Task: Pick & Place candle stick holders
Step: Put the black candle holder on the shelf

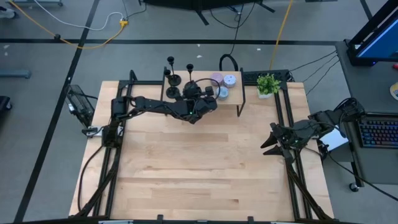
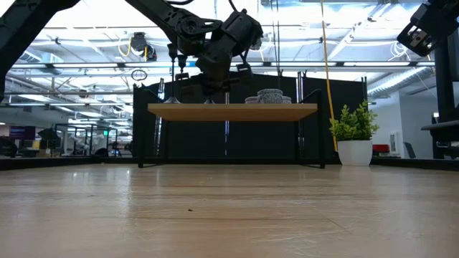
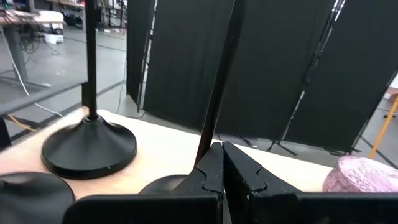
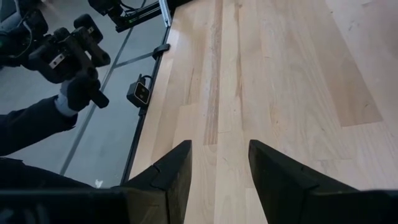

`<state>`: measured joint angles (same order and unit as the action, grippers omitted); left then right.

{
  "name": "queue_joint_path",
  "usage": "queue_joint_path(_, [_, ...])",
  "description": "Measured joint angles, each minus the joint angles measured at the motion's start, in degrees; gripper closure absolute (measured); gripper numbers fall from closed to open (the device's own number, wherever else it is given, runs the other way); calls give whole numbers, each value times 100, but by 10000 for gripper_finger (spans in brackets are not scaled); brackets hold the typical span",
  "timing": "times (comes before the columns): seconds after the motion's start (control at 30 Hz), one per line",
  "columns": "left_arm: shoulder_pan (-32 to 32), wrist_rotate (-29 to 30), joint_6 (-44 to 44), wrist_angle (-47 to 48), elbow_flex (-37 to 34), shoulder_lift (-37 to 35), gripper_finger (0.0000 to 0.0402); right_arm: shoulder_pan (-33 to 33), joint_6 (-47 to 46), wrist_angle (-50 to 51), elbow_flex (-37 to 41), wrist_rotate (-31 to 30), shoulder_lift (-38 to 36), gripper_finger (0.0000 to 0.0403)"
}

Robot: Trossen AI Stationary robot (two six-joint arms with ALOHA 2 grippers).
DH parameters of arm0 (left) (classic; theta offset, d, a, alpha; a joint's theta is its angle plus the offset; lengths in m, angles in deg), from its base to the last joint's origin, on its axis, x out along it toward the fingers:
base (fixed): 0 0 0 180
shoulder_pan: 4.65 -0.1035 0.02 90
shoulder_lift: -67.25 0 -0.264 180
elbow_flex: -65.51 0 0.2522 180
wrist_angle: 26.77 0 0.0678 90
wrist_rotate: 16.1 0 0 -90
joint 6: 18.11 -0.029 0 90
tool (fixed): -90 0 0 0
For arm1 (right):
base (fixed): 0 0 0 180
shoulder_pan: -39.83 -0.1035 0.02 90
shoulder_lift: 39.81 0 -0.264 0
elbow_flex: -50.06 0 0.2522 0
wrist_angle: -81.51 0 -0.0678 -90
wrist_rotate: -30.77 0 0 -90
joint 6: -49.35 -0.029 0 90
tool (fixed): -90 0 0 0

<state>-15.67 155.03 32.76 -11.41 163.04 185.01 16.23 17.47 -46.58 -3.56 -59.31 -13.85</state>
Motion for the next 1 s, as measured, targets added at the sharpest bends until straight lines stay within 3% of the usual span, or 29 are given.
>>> queue_joint_path(1.0, [-13,300,-547,173,0,0,401,0,-111,29,0,-9,-20,252])
